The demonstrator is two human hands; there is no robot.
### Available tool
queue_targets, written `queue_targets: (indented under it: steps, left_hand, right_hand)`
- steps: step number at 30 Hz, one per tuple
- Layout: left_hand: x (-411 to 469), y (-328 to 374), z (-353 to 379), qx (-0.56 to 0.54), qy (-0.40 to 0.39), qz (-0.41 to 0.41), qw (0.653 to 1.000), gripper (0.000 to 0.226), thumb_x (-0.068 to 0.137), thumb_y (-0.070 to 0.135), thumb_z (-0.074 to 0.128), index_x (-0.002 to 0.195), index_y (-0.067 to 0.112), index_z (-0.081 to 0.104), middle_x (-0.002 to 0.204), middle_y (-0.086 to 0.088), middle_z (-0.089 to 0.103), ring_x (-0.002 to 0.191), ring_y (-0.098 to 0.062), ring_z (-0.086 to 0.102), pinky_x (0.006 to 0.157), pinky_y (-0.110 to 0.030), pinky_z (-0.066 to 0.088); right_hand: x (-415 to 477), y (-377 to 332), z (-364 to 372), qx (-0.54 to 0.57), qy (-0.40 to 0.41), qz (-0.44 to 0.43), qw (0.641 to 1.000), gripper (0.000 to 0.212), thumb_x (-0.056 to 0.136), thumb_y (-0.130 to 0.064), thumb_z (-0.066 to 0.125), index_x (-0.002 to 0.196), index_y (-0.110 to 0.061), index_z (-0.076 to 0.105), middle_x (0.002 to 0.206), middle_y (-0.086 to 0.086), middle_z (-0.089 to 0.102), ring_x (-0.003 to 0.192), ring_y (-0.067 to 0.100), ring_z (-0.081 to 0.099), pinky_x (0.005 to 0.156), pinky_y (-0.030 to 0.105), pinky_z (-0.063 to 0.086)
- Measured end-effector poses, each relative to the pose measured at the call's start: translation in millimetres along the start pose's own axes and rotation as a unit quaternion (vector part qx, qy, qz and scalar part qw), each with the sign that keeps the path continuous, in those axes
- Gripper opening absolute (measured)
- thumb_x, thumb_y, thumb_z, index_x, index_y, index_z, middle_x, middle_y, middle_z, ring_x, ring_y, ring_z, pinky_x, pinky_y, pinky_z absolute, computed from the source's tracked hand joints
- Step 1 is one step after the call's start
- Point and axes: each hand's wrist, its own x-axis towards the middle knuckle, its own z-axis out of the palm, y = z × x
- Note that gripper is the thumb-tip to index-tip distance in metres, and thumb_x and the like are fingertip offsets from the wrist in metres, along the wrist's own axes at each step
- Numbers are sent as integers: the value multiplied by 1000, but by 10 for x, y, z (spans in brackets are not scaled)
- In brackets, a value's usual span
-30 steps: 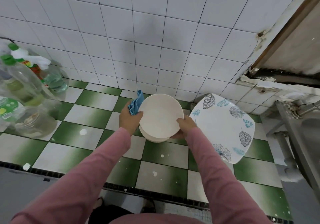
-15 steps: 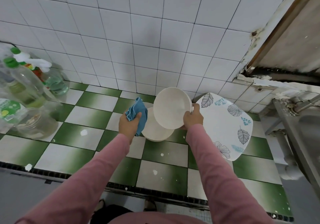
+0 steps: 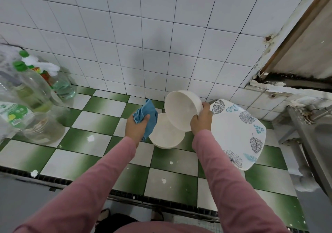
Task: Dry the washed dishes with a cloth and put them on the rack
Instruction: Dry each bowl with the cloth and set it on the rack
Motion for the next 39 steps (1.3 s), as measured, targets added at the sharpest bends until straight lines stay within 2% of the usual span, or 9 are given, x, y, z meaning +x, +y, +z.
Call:
queue_targets:
  steps: [8,14,20,24,28,31,34,37,39]
  left_hand:
    - [-18,21,-15,-5,11,6,1000,42,94,30,63,130,14,48,115,-6,56,105,-28,57,84,-40,54]
    - [-55,17,-32,-12,14,4,1000,35,95,29,62,125,17,48,115,-7,56,105,-28,57,90,-45,55]
    - [-85,26,-29,-9,17,2,1000,31,96,32,60,122,18,48,116,-9,57,106,-30,58,85,-43,56]
    - [-88,28,-21,-6,20,2,1000,38,98,37,57,129,16,48,120,-13,59,104,-32,61,80,-41,57]
    - [-110,55,11,-42,30,-2,999,38,100,38,51,130,16,46,119,-13,59,103,-32,62,72,-34,56]
    - [-180,159,57,-79,46,1,996,29,100,39,50,122,22,44,117,-9,57,103,-28,60,72,-32,55]
    - [-243,281,118,-105,63,29,992,23,100,40,49,118,28,40,114,-4,54,103,-24,57,68,-29,53]
    - [-315,400,208,-120,67,105,985,23,101,38,48,122,30,44,106,7,56,106,-20,57,88,-35,54]
    - [-356,445,271,-98,57,183,977,30,102,33,47,131,26,47,101,12,58,96,-11,59,83,-18,52]
  right_hand:
    - [-75,-18,-7,31,17,-61,997,57,86,12,38,139,-6,34,139,15,32,102,20,39,86,20,31]
    - [-147,-48,-4,65,19,-110,992,57,82,15,41,137,1,36,136,18,34,108,12,31,88,9,23]
    - [-167,-9,77,109,23,-142,984,61,71,-6,43,132,-2,40,124,7,38,114,18,38,107,28,31]
    - [-182,-49,90,185,13,-69,980,64,70,-7,35,133,-9,35,125,8,41,116,23,42,103,32,37]
    - [-161,-62,97,313,-36,98,944,72,87,7,26,148,-29,17,135,3,37,117,32,46,85,56,56]
    - [-140,-76,38,377,-69,186,905,66,92,3,32,147,-31,20,132,7,38,96,35,56,74,51,59]
    - [-135,-60,-20,393,-98,237,883,44,101,-30,48,140,-28,27,122,8,46,84,36,61,78,53,58]
    - [-86,6,-14,366,-112,242,892,56,96,-63,44,140,-33,29,130,5,48,102,36,59,97,59,48]
    - [-77,25,3,363,-112,226,897,59,93,-68,42,141,-34,31,135,4,49,118,36,52,99,57,45]
